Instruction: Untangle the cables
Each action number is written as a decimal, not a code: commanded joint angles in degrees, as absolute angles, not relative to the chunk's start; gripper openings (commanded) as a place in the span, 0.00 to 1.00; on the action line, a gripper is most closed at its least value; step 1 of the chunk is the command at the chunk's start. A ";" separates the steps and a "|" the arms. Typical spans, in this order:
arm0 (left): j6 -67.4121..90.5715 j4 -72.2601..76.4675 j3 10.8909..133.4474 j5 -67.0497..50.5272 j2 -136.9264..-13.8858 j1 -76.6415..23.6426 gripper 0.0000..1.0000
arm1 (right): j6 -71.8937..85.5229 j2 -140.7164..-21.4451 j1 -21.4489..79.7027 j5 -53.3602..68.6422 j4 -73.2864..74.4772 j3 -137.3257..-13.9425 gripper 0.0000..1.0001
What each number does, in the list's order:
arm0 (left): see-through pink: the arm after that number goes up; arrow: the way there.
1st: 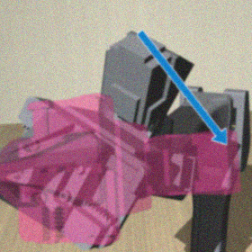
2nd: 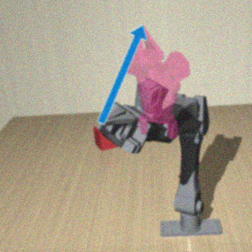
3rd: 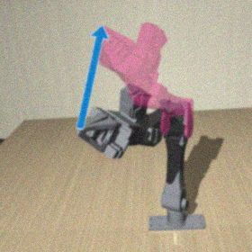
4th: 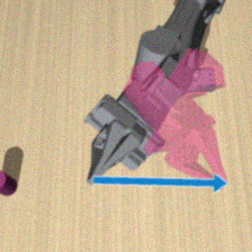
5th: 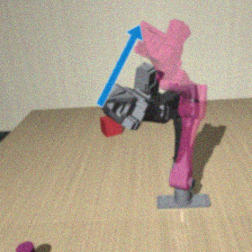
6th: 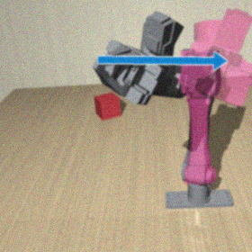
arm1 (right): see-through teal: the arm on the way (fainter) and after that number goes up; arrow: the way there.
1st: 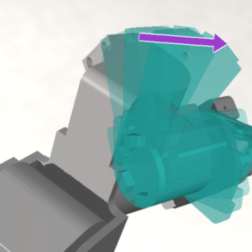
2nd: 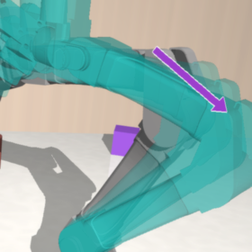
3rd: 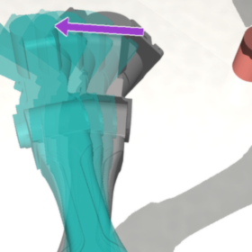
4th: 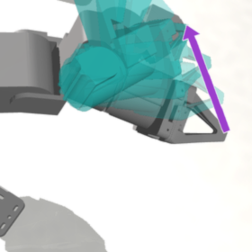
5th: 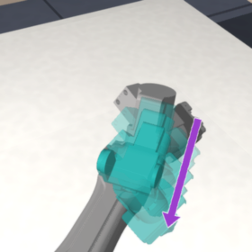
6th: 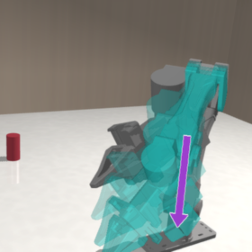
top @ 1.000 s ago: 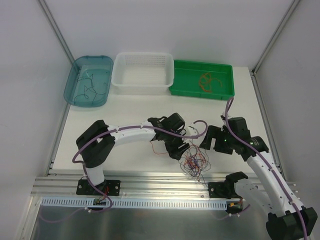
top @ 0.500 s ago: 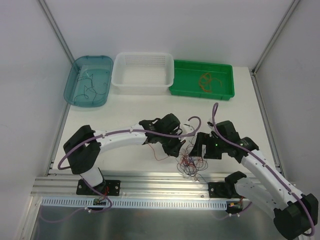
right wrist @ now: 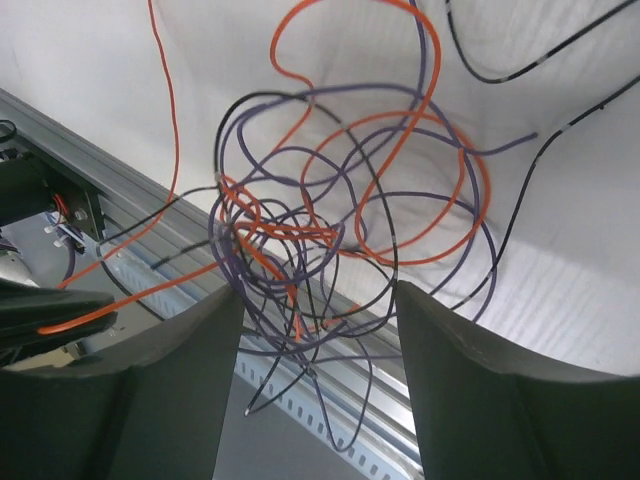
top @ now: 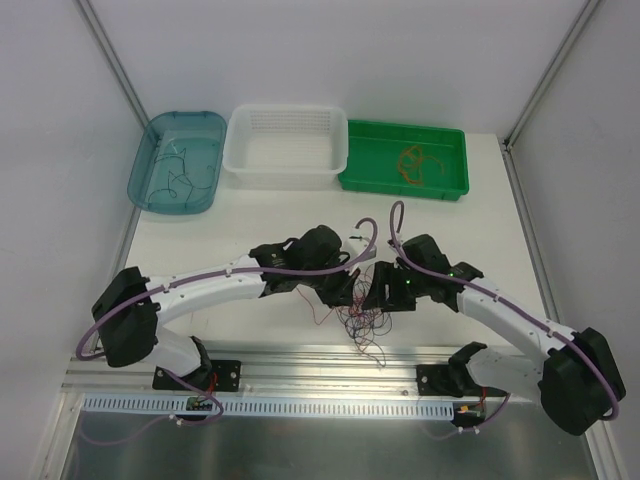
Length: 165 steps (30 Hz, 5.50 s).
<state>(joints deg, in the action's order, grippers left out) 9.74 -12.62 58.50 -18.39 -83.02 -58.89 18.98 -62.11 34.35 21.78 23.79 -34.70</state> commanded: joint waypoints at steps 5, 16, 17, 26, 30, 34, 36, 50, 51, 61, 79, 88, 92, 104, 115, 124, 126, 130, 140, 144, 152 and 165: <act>13.71 -8.62 55.55 -12.93 -74.80 -58.97 0.00 | 21.01 -65.73 37.26 24.08 11.17 -35.50 0.65; 17.75 -6.33 53.52 -8.71 -70.50 -58.97 0.00 | 21.62 -73.04 40.34 23.13 3.60 -35.51 0.11; 17.84 -6.42 53.44 -7.83 -69.53 -58.89 0.00 | 21.36 -72.86 40.25 21.90 4.56 -35.86 0.05; 24.34 -16.16 53.34 1.04 -46.43 -42.56 0.00 | 14.95 -63.56 27.88 10.46 24.16 -36.92 0.01; 23.03 -23.98 56.68 5.70 -40.09 -34.64 0.00 | 11.87 -58.90 15.93 11.16 31.01 -37.17 0.01; 22.85 -33.45 60.37 15.10 -38.06 -32.61 0.00 | 10.81 -56.52 2.85 14.92 35.06 -39.63 0.01; 22.85 -36.20 62.13 21.76 -38.23 -32.61 0.00 | 11.77 -55.90 0.18 17.04 36.12 -41.38 0.01; 29.17 -43.16 50.90 23.57 -45.96 -19.26 0.00 | 15.56 -52.29 -9.49 25.75 40.34 -65.53 0.01; 29.61 -42.63 49.67 22.42 -46.58 -18.38 0.00 | 15.56 -52.38 -9.58 27.06 40.34 -67.83 0.01; 33.14 -33.75 39.37 11.52 -48.60 -13.62 0.00 | 16.45 -54.84 -7.13 37.10 36.82 -73.92 0.01; 43.05 -30.59 29.56 12.30 -47.64 -13.62 0.01 | 9.93 -59.59 26.36 11.43 38.14 -46.23 0.53; 51.34 -26.72 24.25 15.65 -45.18 -13.71 0.35 | 9.14 -57.48 30.85 10.37 36.83 -49.39 0.72; 43.88 -26.63 26.45 14.77 -45.44 -13.71 0.52 | 8.96 -56.78 31.90 10.90 35.86 -48.61 0.73; 20.13 -27.51 35.41 1.59 -54.04 -13.80 0.71 | 7.82 -57.48 32.96 13.88 32.96 -47.72 0.73; 22.93 -27.95 37.27 6.24 -68.29 -13.71 0.71 | 5.80 -54.94 33.84 14.24 33.40 -45.88 0.85; 27.86 -30.06 35.95 12.48 -69.43 -13.71 0.68 | 5.36 -53.96 34.01 15.20 32.43 -44.74 0.85; 27.77 -30.15 36.12 12.48 -70.04 -13.71 0.68 | 5.54 -54.05 34.19 15.47 31.99 -44.65 0.85; 27.33 -30.41 36.83 9.85 -73.38 -13.71 0.61 | 5.89 -54.40 34.28 15.82 31.73 -44.74 0.85; 29.36 -30.32 36.82 1.06 -73.32 -13.80 0.02 | 5.89 -53.96 34.80 15.73 32.34 -45.09 0.85; 28.22 -30.32 38.58 -1.67 -68.30 -16.16 0.00 | 5.10 -55.19 36.21 16.52 31.55 -46.75 0.87; 27.86 -30.41 46.66 -5.18 -58.71 -25.48 0.00 | 3.17 -59.15 43.41 15.29 28.49 -53.78 0.93; 19.87 -30.41 60.38 -17.65 -60.64 -40.25 0.00 | -7.36 -64.07 48.60 20.82 18.72 -61.42 0.97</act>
